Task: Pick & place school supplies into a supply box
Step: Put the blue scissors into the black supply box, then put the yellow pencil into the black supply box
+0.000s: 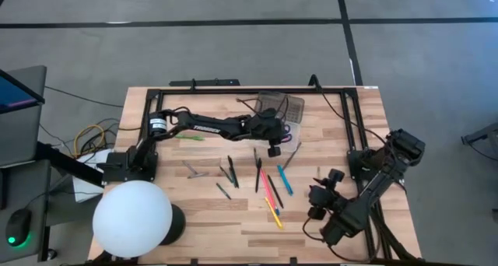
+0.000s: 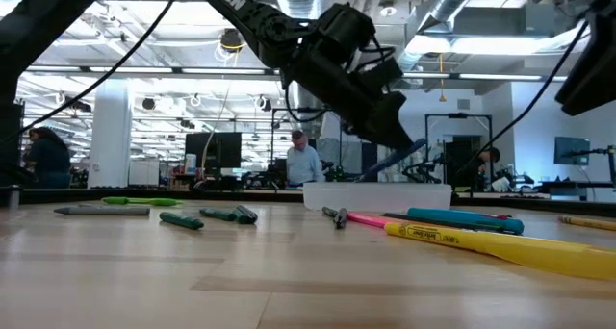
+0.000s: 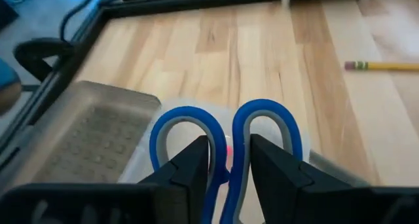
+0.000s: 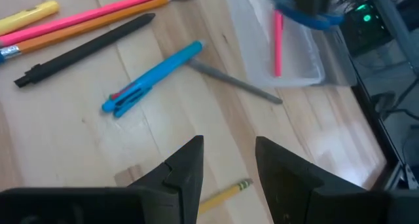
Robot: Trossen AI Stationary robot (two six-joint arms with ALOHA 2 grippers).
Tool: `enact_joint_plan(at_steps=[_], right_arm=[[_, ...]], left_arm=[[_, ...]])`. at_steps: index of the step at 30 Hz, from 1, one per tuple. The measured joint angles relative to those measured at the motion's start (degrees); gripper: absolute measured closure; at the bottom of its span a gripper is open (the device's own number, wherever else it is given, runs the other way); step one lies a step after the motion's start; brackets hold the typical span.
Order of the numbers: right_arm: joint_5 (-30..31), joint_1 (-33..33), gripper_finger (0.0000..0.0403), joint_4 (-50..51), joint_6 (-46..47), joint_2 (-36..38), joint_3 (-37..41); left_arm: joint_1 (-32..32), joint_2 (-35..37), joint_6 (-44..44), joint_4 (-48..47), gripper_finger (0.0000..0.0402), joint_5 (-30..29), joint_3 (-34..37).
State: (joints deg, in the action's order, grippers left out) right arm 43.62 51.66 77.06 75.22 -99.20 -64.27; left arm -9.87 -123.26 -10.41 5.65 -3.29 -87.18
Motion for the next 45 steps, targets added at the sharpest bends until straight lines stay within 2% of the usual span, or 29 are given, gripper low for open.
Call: enact_joint_plan(at_steps=[10,16,19,23,27,34,39,45], right_arm=[[1.99,1.6,0.0272,1.19,1.52,0.0,-0.02],[2.54,0.79,0.0272,0.66,7.83,0.0,1.26],[-1.7,-0.2,0.0272,0.75,14.31,0.0,2.89],[-8.92,-2.18,0.0272,0.68,23.24,0.0,4.91],[-16.34,-4.12,0.0272,0.64,28.87,0.0,6.69],[-22.55,-7.52,0.0272,-3.06,29.53,0.21,7.19],[-24.09,-9.51,0.0267,-6.32,29.33,2.0,7.17],[-24.16,-10.64,0.0243,-10.37,29.32,2.38,7.15]], left_arm=[[-0.81,-1.49,-0.41,2.71,0.0267,-0.07,-0.13],[-0.48,0.19,-6.71,-0.71,0.0254,1.19,-0.04],[0.29,3.68,-10.91,-8.95,0.0254,1.72,-0.05],[0.9,8.64,-12.42,-25.78,0.0254,1.9,-0.09],[0.77,12.4,-12.42,-36.96,0.0254,5.72,1.35],[0.35,18.48,-14.72,-37.87,0.0261,7.06,10.74],[-0.81,22.8,-12.01,-38.5,0.0271,6.66,15.79],[-0.67,26.46,-9.07,-38.11,0.0276,4.45,20.72]])
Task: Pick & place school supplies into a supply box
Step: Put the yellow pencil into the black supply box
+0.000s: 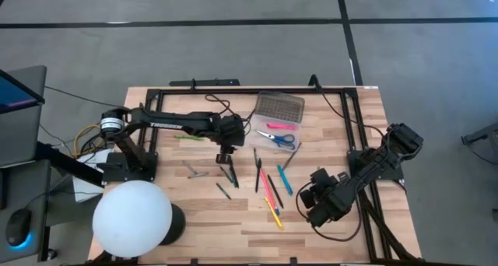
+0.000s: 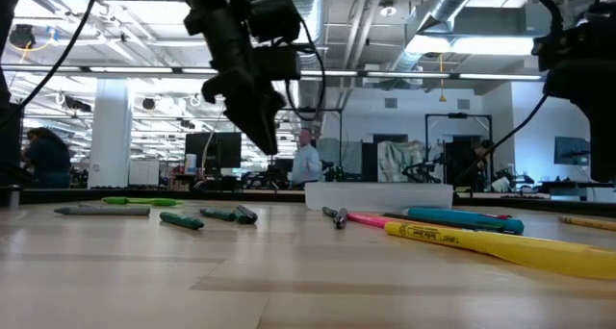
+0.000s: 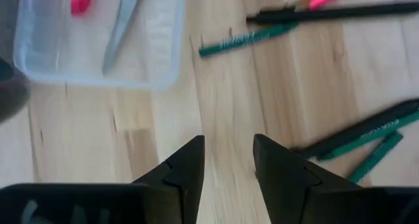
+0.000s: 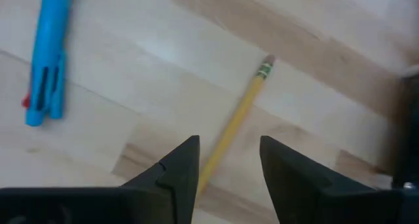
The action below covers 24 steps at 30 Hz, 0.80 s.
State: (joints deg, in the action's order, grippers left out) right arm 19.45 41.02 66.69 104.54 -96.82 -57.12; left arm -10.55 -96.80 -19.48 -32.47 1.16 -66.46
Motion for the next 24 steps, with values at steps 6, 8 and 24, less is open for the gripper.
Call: enact_joint_plan(at_steps=[6,8,24], right_arm=[[-1.64,-0.58,0.0221,-5.86,-1.49,-1.03,0.0],[-1.67,-0.68,0.0217,-5.65,-0.75,-1.03,0.0],[-10.15,-6.7,0.0246,-11.17,-4.19,-1.03,5.86]], left_arm=[[0.02,0.56,1.58,-2.08,0.0276,-0.34,2.92],[0.02,0.56,1.75,-4.13,0.0276,-0.34,2.98],[0.02,0.56,2.2,-7.63,0.0276,-0.34,2.96]])
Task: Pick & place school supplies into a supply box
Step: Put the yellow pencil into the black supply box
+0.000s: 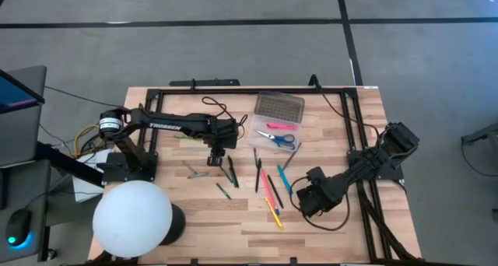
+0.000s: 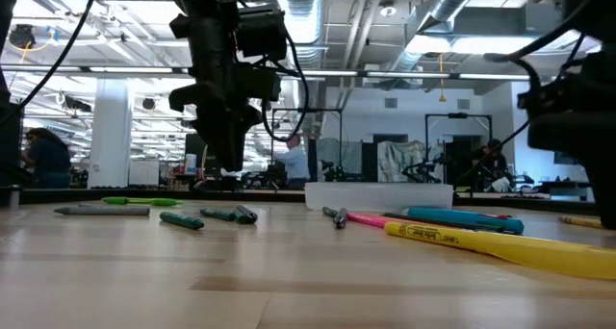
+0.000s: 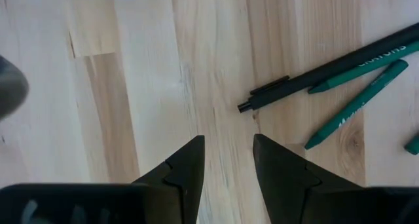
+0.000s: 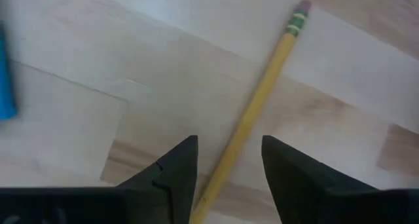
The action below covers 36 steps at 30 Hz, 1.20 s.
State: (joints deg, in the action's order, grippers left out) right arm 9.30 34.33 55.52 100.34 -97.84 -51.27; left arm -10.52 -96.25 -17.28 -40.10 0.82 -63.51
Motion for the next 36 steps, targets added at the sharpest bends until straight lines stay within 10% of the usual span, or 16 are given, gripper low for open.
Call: enact_joint_plan(at_steps=[26,36], right_arm=[[-8.97,-3.45,0.0397,-7.58,-22.67,0.28,2.4],[1.55,-1.52,0.04,-7.9,-24.56,0.13,2.54]], left_arm=[[0.71,-0.04,2.01,-1.67,0.0276,0.32,-0.03],[2.23,-0.07,2.03,-1.63,0.0276,0.31,-0.04]])
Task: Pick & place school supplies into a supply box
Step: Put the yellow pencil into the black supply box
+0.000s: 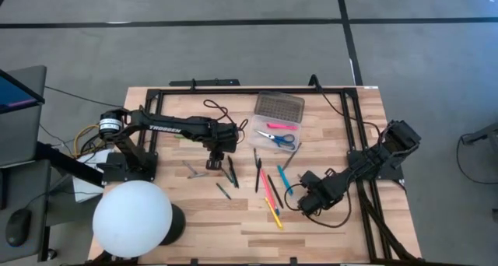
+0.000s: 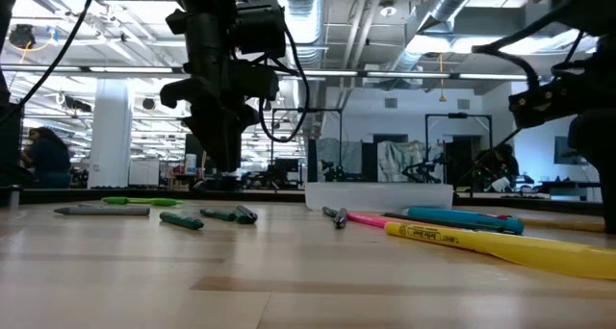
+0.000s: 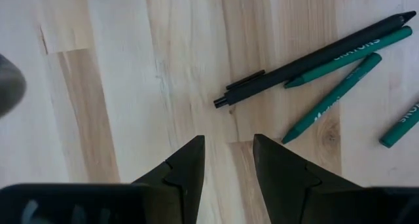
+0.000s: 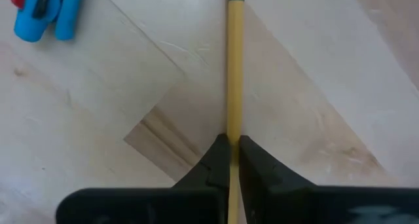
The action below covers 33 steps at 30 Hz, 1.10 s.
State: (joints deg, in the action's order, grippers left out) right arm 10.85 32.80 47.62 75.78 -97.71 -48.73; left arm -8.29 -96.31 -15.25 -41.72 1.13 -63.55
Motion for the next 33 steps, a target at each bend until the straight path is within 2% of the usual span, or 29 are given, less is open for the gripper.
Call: enact_joint_plan(at_steps=[7,17,22,29,33], right_arm=[[3.51,1.91,0.0402,-0.21,3.41,-0.16,0.01],[14.79,4.49,0.0402,0.99,5.98,-0.46,-3.06],[15.82,4.59,0.0402,1.81,2.41,-0.41,-5.69],[24.41,2.86,0.0402,7.47,-3.33,-0.33,-10.47],[29.45,-1.91,0.0402,8.7,-11.45,-0.26,-11.95]], left_arm=[[-0.02,0.0,0.0,0.03,0.0276,-0.29,-0.02],[-0.04,0.0,-0.02,0.17,0.0276,-0.33,-0.02],[-0.04,-0.01,-0.04,0.17,0.0276,-0.37,-0.02],[-0.04,-0.02,-0.21,0.16,0.0276,-0.45,-0.02],[-0.02,-0.02,-0.55,0.16,0.0276,-1.52,-0.02]])
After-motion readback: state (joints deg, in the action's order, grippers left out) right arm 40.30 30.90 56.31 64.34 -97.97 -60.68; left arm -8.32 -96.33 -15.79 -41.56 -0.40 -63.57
